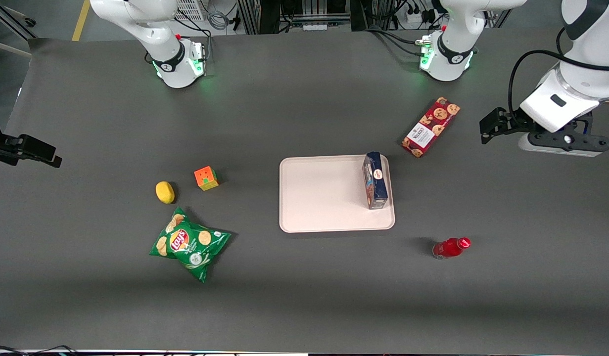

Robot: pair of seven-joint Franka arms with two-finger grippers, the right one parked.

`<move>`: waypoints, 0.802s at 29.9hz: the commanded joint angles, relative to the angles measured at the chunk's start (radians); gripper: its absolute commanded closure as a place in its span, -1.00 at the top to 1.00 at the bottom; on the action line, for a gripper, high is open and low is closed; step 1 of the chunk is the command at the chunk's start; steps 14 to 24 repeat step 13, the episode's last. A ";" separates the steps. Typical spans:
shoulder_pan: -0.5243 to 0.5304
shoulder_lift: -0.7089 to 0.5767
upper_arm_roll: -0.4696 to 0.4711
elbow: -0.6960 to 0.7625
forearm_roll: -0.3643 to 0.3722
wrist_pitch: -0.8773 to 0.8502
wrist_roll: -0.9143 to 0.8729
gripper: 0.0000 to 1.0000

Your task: Place cookie box on tray

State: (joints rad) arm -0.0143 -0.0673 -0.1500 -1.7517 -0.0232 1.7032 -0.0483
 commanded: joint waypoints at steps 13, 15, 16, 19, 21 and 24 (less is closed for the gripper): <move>-0.015 -0.006 0.015 -0.014 0.019 0.000 0.008 1.00; -0.015 -0.006 0.015 -0.014 0.019 0.000 0.008 1.00; -0.015 -0.006 0.015 -0.014 0.019 0.000 0.008 1.00; -0.015 -0.006 0.015 -0.014 0.019 0.000 0.008 1.00; -0.015 -0.006 0.015 -0.014 0.019 0.000 0.008 1.00; -0.015 -0.006 0.015 -0.014 0.019 0.000 0.008 1.00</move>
